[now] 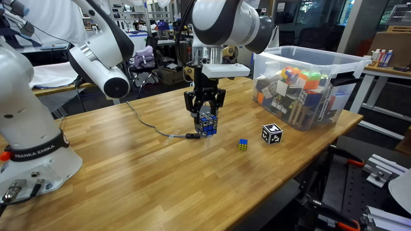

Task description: Move the lettered cube to the left

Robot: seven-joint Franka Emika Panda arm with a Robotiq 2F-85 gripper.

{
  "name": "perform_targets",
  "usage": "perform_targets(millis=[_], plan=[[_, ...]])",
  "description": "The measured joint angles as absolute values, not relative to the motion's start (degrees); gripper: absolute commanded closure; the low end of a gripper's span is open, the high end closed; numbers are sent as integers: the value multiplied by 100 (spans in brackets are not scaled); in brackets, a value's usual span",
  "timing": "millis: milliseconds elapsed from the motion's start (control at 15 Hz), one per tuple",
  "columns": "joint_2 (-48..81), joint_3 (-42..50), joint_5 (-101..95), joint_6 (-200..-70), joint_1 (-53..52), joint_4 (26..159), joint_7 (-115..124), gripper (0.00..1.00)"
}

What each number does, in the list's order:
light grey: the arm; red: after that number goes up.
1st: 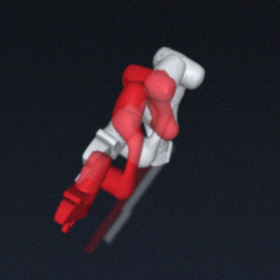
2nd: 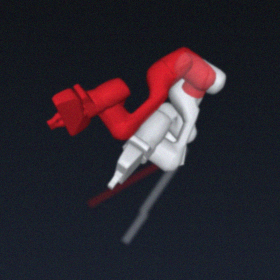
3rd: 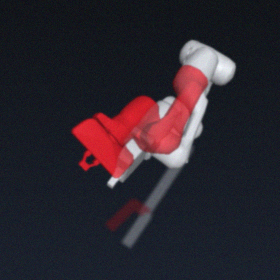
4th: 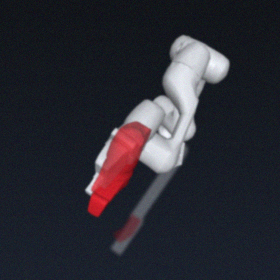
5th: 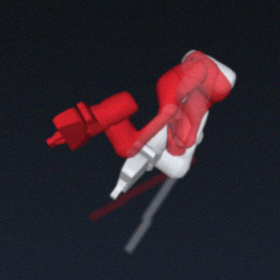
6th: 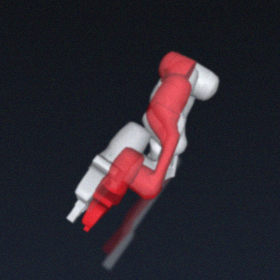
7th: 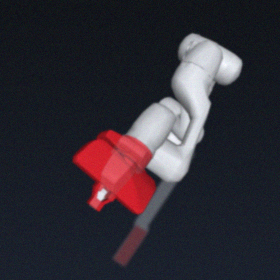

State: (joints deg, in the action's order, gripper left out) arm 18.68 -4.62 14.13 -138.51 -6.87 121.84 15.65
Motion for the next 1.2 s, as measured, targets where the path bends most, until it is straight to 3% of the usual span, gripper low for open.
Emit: perform_targets(millis=[67,133,533,600,1200], plan=[[1948,-463,1522,-13972,-688,12162,1724,62],[2024,-472,1602,-14070,-690,12139,1823,37],[2068,-475,1602,-14092,-692,12137,1833,37],[2068,-475,1602,-14092,-692,12137,1833,62],[2072,-696,2488,-14092,-702,12225,2233,62]])
